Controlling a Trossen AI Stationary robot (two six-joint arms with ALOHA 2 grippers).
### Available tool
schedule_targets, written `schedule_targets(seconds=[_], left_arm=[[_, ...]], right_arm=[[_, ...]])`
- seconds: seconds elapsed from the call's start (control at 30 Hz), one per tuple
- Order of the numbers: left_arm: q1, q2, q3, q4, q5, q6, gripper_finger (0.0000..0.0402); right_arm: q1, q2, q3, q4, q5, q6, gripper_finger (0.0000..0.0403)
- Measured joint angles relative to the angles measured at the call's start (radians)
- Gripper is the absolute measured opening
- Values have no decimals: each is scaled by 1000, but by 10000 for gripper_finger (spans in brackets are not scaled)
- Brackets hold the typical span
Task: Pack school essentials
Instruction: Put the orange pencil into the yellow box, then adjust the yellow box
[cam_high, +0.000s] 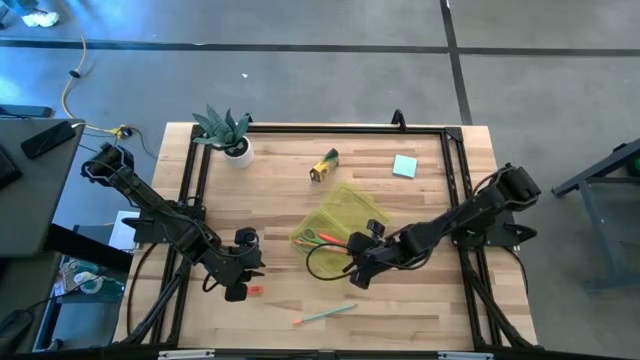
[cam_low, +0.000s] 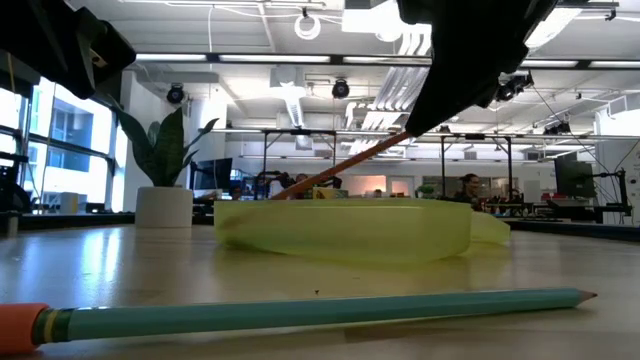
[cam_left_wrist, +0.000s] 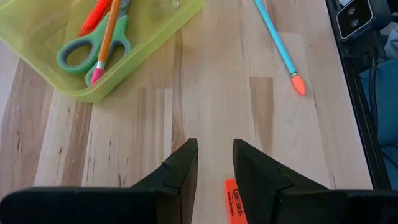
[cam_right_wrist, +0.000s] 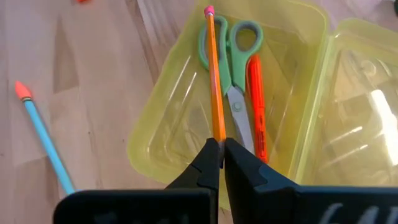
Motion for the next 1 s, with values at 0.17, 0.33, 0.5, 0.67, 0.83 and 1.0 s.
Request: schedule_targets(seconds=[0.17,0.33,0.5,0.67,0.83,1.0], left_arm=[[0,0,0,0,0,0,90],[0,0,0,0,0,0,90],[0,0,0,0,0,0,90],[0,0,0,0,0,-1,90],[0,0,0,0,1,-1,90],[0,0,0,0,1,-1,90]], right_arm=[[-7,13,0,0,-4,0,0],[-7,13,0,0,-6,9,0],[-8,13,0,-6,-19,12,9],[-8,13,0,-10,8,17,64],[-8,13,0,-22,25,16,112],[-8,11,0,-20,20,16,130]])
